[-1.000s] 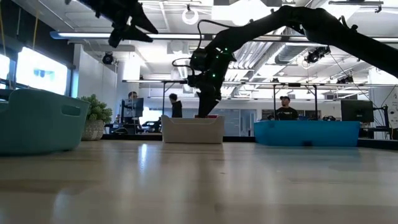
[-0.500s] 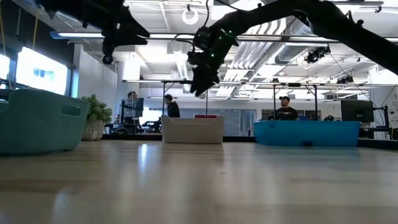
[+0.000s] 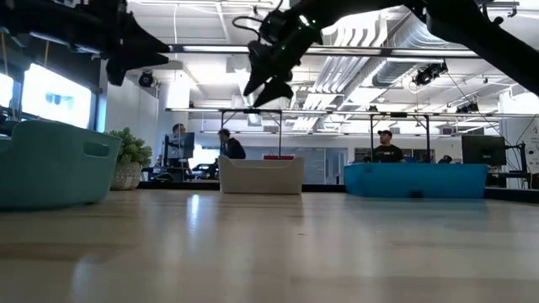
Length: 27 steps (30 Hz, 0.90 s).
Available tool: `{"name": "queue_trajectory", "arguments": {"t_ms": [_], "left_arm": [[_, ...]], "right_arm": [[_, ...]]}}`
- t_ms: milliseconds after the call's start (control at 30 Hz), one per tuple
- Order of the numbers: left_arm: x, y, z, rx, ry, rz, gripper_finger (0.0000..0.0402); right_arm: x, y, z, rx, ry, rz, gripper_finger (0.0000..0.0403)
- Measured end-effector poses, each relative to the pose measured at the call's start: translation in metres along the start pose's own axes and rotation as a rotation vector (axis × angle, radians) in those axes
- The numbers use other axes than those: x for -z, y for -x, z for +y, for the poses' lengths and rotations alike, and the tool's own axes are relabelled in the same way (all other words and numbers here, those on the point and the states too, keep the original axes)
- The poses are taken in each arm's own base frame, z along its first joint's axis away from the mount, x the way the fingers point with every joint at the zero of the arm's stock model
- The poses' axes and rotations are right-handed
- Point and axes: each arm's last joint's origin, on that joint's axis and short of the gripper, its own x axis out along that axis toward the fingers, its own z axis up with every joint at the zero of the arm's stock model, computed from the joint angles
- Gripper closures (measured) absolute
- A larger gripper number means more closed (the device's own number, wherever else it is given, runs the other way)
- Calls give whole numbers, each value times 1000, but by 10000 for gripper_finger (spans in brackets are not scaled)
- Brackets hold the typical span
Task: Sort & place blocks by color
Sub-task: Return to Home Position
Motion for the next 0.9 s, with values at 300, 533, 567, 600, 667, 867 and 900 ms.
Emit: {"name": "queue_trajectory", "arguments": {"t_ms": [300,533,567,600,667,867,900], "left_arm": [[28,21,10,51,58,-69,291],[48,29,15,120,55,-94,291],[50,30,16,129,54,-100,291],[53,30,16,134,51,-102,291],[59,30,19,134,48,-102,291],[76,28,24,136,68,-92,295],[78,28,24,135,70,-91,295]], "right_arm": [[-6,-3,57,-69,52,-64,171],[-6,10,92,-97,51,-93,171],[-6,14,97,-85,56,-101,171],[-6,18,101,-72,61,-107,171],[-5,27,110,-36,70,-120,171],[-2,70,126,18,92,-164,171],[-1,77,127,29,93,-166,171]]}}
